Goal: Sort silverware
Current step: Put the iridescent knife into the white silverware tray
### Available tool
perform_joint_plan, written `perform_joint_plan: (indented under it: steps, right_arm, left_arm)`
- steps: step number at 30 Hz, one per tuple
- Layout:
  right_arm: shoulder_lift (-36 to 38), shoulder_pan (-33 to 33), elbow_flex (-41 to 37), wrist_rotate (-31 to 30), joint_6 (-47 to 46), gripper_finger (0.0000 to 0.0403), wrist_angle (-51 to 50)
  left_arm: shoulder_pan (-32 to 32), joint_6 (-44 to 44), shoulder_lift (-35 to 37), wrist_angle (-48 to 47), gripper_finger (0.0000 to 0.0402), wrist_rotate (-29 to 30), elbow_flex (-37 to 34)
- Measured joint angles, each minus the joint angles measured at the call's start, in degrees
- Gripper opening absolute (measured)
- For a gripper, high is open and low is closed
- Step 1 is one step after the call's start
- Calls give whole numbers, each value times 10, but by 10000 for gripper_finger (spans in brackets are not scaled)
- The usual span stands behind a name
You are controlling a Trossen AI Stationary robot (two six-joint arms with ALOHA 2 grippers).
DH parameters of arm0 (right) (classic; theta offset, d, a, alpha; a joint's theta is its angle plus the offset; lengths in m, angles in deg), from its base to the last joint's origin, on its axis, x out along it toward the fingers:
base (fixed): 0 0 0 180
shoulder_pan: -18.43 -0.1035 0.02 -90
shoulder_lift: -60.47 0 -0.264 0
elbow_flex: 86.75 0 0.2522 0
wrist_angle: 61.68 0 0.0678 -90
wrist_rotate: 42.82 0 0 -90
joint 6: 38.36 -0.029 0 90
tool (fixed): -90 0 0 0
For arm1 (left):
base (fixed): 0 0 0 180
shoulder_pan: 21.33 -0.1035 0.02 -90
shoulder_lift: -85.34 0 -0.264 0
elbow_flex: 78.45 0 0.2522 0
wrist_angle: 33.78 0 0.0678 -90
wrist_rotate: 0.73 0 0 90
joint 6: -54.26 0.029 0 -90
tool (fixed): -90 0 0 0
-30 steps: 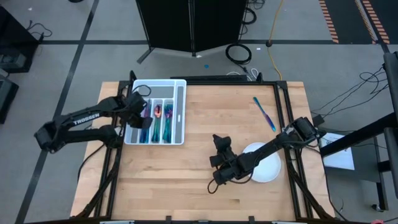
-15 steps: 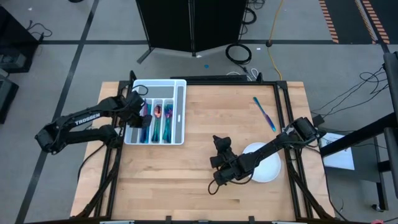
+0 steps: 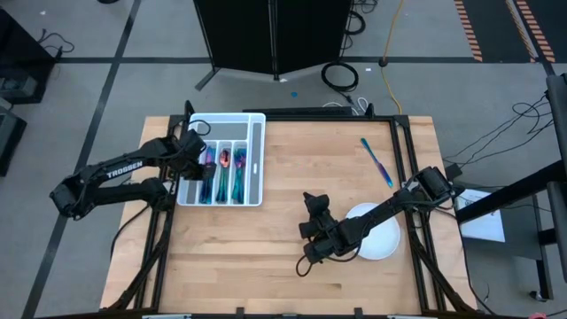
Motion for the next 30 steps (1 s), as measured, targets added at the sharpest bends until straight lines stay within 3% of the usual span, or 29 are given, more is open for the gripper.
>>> perform_joint_plan:
  steps: [7, 15, 19, 23, 30]
  right_arm:
    - [0, 0, 0, 2, -28, 185, 0]
    - [14, 28, 0, 70, -86, 185, 4]
    - [45, 74, 0, 169, -158, 185, -27]
    - [92, 153, 0, 287, -224, 185, -119]
    - [176, 293, 0, 383, -294, 185, -279]
  left_arm:
    - [0, 61, 0, 3, 40, 2, 15]
    - [21, 117, 0, 8, 40, -23, 96]
    - [59, 156, 3, 48, 40, -21, 114]
    - [121, 186, 6, 125, 41, 1, 114]
    - [282, 300, 6, 303, 41, 18, 111]
